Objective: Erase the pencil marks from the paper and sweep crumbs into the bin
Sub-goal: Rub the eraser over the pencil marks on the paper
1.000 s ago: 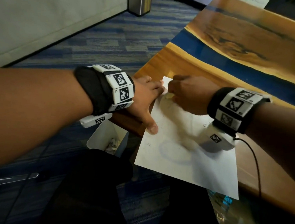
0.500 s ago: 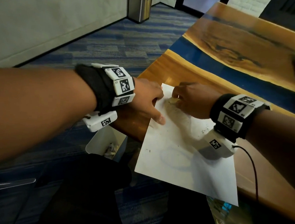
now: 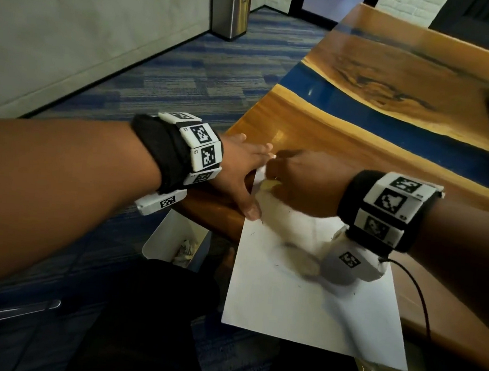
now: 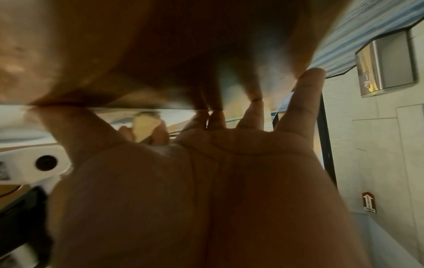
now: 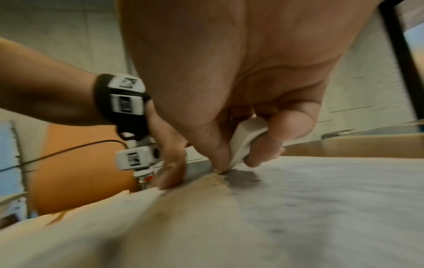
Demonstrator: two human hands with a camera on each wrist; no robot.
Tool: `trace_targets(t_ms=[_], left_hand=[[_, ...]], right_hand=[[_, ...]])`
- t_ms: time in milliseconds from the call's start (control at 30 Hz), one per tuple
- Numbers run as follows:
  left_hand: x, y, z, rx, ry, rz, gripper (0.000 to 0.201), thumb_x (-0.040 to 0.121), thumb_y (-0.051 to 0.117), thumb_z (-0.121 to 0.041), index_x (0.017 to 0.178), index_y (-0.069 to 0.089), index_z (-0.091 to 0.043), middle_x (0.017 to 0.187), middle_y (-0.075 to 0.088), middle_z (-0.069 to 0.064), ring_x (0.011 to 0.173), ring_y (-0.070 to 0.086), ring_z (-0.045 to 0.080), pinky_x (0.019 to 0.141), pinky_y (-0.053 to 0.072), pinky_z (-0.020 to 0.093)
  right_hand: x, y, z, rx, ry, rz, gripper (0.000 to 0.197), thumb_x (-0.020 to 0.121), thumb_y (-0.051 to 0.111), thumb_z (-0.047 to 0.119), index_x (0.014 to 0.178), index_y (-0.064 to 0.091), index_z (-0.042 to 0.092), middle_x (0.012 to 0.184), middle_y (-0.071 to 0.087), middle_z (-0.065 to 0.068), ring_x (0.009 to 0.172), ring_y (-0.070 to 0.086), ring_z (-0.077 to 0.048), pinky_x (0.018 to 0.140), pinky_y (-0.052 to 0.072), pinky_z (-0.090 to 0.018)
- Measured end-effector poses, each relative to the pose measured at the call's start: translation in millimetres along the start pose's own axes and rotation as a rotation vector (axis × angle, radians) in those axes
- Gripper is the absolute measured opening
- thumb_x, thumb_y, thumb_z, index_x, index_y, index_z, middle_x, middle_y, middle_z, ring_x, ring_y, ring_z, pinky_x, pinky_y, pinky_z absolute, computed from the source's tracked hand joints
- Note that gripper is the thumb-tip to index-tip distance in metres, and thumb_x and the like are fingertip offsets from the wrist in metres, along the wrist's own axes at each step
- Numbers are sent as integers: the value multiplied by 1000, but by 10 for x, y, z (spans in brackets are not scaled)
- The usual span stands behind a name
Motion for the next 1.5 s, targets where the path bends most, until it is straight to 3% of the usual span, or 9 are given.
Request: trace_targets(t_ms=[367,500,633,800,933,1067,1233,1367,1500], left_hand=[[1,-5,25,-27,28,26,135,48,59,-95,153,-12,-50,166,-19,-11,152,-8,40,115,10,68],[-15,13,14,12,-19,24,136,53,58,-94,156,-12,-40,166,-20,-7,153,-8,35,116,12,65],[-51,-5,19,-43,-3,6,133,54,63,-90,157,-8,-43,167,-20,-1,153,-9,34,118,8,61],[-42,3,0,7,-31,6,133,58,60,-90,158,-12,-39,167,-19,-1,153,-8,33,118,11,62],[-33,-18,9,-11,-12,22,136,53,60,-92,157,-10,-41,167,-20,1,153,-8,36,118,8,60],[-32,-30,-15,30,-39,31,137,55,59,-92,157,-13,-38,166,-20,0,153,-8,36,118,10,62],[-46,-49,-23,22,-18,31,132,56,62,-90,160,-1,-36,167,-18,3,153,-6,38,119,9,59],[-55,-41,-26,49,-38,30,133,59,59,-90,157,-13,-38,167,-20,1,153,-7,36,118,10,61],[-42,-59,-16,43,-15,51,134,55,61,-89,158,-7,-39,167,-19,3,152,-7,39,118,10,62]], right_hand=[[95,-19,37,5,-113,-11,32,98,52,30,129,59,23,121,56,2,103,55,-16,82,48,-28],[192,-43,-192,-44,124,-68,31,98,52,31,125,60,20,105,55,2,91,55,-17,71,45,-27],[68,9,158,96,-93,2,33,98,53,32,130,57,29,121,53,8,103,54,-14,88,49,-31],[181,-33,-237,-24,186,-36,25,98,52,29,116,62,16,98,57,1,86,57,-17,74,51,-31],[76,14,68,73,-102,-5,32,98,53,31,130,57,27,112,46,13,97,48,-6,82,41,-23],[146,-47,-194,-60,64,-45,30,98,53,31,126,58,24,117,56,2,91,53,-13,75,49,-28],[33,-16,90,24,-204,38,35,97,54,34,132,56,33,118,46,14,98,45,-5,84,42,-23],[141,-66,-231,-69,53,-49,31,97,54,30,128,57,25,117,55,4,92,50,-12,75,44,-26],[-60,-46,103,-20,-207,42,35,98,52,32,133,54,31,128,49,9,96,43,-5,81,39,-21]])
Point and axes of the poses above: each hand's wrist, its own x-axis towards the middle knuckle, its own y-axis out of the palm, z = x × y, the point moved 3 cm from there along x, towards the middle knuckle
